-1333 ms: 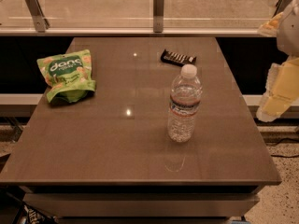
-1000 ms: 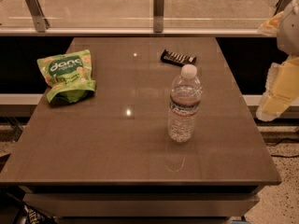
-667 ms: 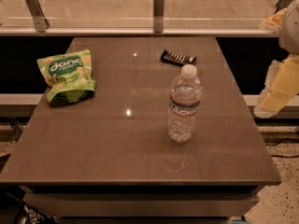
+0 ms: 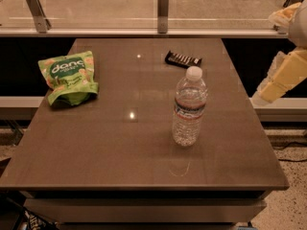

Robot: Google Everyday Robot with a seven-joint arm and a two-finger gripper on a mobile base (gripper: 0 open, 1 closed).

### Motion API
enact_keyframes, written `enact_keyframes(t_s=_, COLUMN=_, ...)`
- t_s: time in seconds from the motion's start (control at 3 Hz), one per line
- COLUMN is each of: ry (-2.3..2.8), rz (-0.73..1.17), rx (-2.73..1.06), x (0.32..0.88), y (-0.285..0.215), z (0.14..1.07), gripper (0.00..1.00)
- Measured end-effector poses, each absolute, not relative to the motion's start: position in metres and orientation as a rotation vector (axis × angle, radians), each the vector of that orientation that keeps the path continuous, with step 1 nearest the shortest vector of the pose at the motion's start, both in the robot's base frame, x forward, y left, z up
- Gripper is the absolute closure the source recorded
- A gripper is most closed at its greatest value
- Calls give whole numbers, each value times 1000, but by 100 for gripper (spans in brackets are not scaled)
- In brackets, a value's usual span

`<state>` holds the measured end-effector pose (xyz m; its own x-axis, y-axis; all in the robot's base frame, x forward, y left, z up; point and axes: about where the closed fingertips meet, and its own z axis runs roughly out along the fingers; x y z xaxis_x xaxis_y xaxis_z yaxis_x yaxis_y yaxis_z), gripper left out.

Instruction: Move rxbar chocolate near green rice chip bag

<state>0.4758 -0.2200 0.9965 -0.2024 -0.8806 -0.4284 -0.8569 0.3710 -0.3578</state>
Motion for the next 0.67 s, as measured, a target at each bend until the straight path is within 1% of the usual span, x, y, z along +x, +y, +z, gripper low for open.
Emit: enact_keyframes(t_s=0.67, ry=2017, rz=32, rx=-1413, x=532, y=-238, z=985, gripper=0)
